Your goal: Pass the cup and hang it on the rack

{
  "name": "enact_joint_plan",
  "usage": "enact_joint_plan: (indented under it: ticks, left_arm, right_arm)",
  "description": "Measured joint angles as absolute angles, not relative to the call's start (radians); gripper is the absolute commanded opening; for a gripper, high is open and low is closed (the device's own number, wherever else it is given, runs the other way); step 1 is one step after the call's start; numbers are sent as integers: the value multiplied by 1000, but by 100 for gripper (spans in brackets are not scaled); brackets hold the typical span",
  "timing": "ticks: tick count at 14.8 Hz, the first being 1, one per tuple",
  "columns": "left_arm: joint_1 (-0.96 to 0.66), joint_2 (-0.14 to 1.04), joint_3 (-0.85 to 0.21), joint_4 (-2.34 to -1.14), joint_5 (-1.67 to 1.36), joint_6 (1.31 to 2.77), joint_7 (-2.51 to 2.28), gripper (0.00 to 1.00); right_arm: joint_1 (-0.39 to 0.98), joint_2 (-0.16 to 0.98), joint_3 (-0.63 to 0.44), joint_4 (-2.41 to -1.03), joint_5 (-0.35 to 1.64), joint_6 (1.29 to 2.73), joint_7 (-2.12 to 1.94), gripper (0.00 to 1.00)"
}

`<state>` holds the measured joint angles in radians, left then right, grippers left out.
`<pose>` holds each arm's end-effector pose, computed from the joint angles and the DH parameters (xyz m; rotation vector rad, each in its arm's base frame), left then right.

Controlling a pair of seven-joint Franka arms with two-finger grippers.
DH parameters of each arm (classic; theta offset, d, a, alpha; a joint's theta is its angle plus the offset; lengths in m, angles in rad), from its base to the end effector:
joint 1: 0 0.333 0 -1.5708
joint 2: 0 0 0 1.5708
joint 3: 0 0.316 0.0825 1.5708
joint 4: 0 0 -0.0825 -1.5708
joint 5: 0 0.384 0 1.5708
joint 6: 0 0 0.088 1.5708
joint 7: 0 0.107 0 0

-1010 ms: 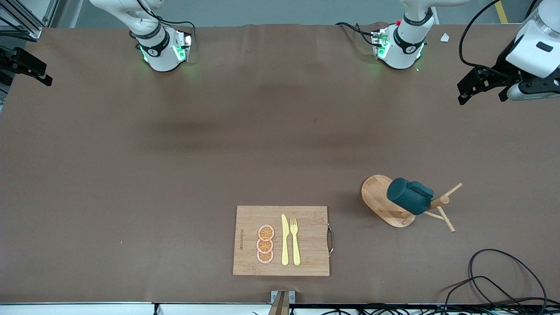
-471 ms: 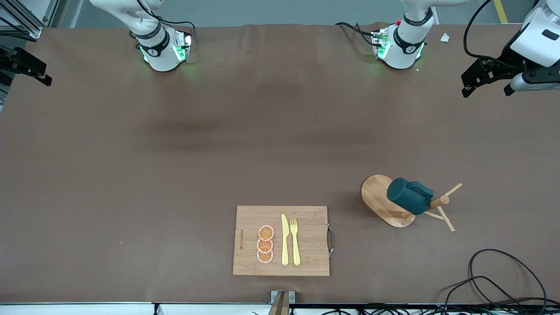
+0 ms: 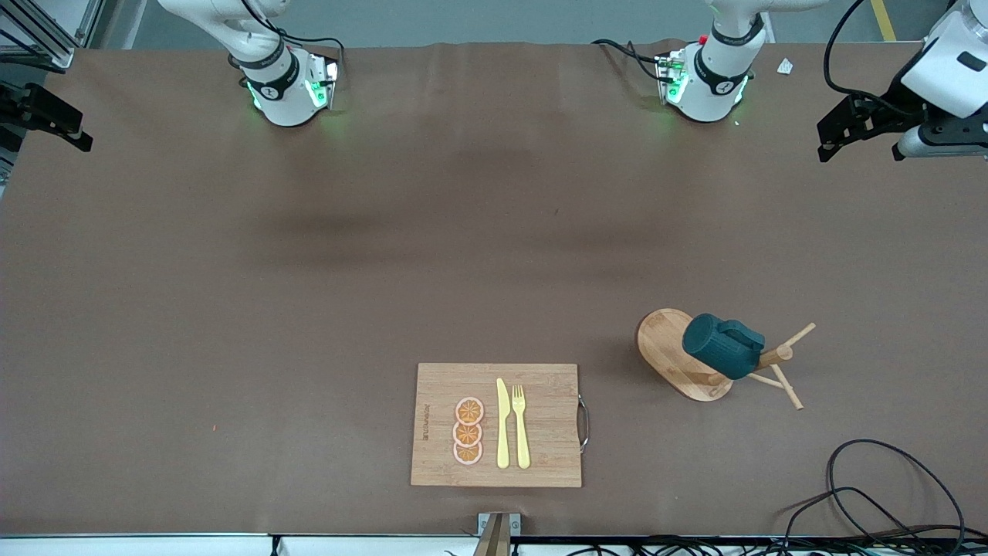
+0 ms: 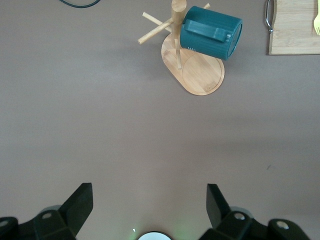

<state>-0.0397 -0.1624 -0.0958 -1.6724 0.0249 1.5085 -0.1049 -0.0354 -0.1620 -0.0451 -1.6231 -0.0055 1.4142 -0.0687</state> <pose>0.4919 -0.0687 0.6564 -3.1010 0.0431 -0.0040 0.4843 -0.0419 0.6711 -3.1354 0.0184 0.0734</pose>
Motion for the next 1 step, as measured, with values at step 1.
enact_joint_plan:
  ticks: [1]
  left_arm:
    - [-40,-162,-96,-1672,24,1508,-103,100]
  right_arm:
    - [-35,-162,-45,-1623,-5,1414,-69,100]
